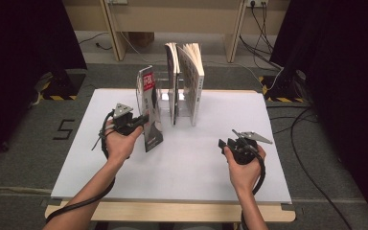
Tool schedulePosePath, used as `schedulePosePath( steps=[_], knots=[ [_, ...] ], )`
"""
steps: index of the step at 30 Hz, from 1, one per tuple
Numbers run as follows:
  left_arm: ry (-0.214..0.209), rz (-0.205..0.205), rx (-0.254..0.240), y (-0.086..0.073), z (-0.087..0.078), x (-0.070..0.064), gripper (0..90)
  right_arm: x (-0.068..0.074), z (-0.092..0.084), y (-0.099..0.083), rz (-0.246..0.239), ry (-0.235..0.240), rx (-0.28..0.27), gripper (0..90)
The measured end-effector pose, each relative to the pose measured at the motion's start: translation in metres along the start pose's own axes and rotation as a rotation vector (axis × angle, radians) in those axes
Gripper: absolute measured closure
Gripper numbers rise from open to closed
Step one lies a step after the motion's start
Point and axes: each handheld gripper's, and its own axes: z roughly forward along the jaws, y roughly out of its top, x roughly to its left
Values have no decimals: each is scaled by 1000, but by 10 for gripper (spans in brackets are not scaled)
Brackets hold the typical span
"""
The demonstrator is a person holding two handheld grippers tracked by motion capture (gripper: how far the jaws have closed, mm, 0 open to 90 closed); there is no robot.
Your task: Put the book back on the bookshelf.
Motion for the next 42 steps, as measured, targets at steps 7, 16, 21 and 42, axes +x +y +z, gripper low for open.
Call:
schedulePosePath(
  steps=[7,16,21,42],
  knots=[
    [7,1,-13,11,3,4,870,-11,-5,-13,31,-19,0,589],
    [28,-2,-39,27,5,12,871,-20,-3,-24,56,-23,16,589],
    [37,-6,-58,35,7,16,871,-21,-2,-23,46,-30,10,589],
    [109,3,-162,72,50,28,870,-23,0,-27,54,-35,25,589]
  ],
)
